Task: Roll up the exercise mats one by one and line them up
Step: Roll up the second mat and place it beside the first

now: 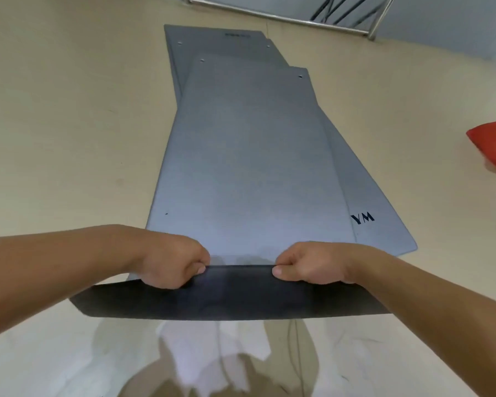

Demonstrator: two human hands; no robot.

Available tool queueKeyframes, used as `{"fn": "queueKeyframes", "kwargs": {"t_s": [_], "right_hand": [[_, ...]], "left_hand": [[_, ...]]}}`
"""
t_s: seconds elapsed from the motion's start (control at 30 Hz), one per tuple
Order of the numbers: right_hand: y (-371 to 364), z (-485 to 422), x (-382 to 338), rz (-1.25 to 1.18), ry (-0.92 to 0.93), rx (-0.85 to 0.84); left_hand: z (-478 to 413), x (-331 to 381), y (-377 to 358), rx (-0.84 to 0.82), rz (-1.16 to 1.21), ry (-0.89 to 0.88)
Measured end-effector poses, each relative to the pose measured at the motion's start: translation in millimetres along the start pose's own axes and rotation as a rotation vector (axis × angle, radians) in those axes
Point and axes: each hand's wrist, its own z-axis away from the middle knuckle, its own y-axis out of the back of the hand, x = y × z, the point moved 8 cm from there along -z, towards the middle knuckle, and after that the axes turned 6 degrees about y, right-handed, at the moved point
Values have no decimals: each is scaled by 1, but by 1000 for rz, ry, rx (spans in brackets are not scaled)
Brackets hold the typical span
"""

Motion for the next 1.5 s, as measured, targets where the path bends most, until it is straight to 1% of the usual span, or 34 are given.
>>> {"fn": "queueKeyframes", "kwargs": {"t_s": [0.03, 0.1, 0.13, 0.17, 0.2, 0.23, 0.27, 0.3, 0.33, 0.37, 0.4, 0.47, 0.53, 0.6, 0.67, 0.73, 0.87, 0.93, 1.0, 1.1, 1.2, 1.27, 1.3, 1.43, 1.5], "right_hand": [[1, -5, 3, 72, -25, 17], [10, -19, 7, 220, -75, 138], [19, -23, 7, 247, -94, 221], [30, -26, 7, 249, -106, 302], [43, -29, 8, 254, -116, 373], [58, -30, 8, 275, -121, 435], [72, -30, 9, 302, -130, 491], [86, -30, 11, 320, -143, 542], [99, -29, 11, 333, -154, 585], [110, -29, 11, 348, -158, 625], [119, -27, 8, 376, -155, 666], [127, -20, -4, 510, -151, 716], [121, -13, -22, 699, -159, 667], [94, -12, -31, 806, -179, 521], [57, -19, -24, 762, -246, 369], [29, -33, -5, 704, -311, 295], [23, -62, 15, 726, -245, 414], [29, -68, 19, 762, -184, 441], [34, -69, 21, 730, -117, 423], [46, -71, 30, 594, -30, 395], [53, -81, 43, 464, 0, 328], [51, -89, 46, 435, 5, 272], [48, -93, 46, 460, -1, 266], [29, -95, 38, 736, -137, 369], [16, -94, 41, 761, -210, 357]], "left_hand": [[-4, -1, 2, 39, -29, 22], [-12, -3, 14, 196, -94, 66], [-12, -2, 26, 344, -149, 76], [-7, 7, 42, 575, -249, 37], [-2, 20, 51, 768, -381, -23], [2, 34, 50, 872, -453, -84], [0, 46, 43, 835, -490, -106], [-8, 51, 32, 721, -500, -64], [-19, 49, 23, 609, -476, 21], [-29, 45, 19, 561, -443, 95], [-37, 43, 20, 577, -412, 129], [-53, 35, 28, 625, -341, 138], [-64, 31, 37, 644, -300, 115], [-73, 30, 41, 634, -314, 75], [-78, 25, 45, 624, -319, 50], [-84, 16, 49, 598, -285, 51], [-93, -2, 48, 526, -214, 66], [-95, -7, 46, 525, -192, 62], [-91, -3, 43, 538, -212, 63], [-88, 12, 35, 605, -330, 93], [-94, 10, 19, 585, -376, 179], [-101, 2, 8, 559, -339, 218], [-104, -3, 4, 551, -321, 227], [-113, -10, 2, 534, -258, 179], [-115, -8, 5, 529, -273, 139]]}}
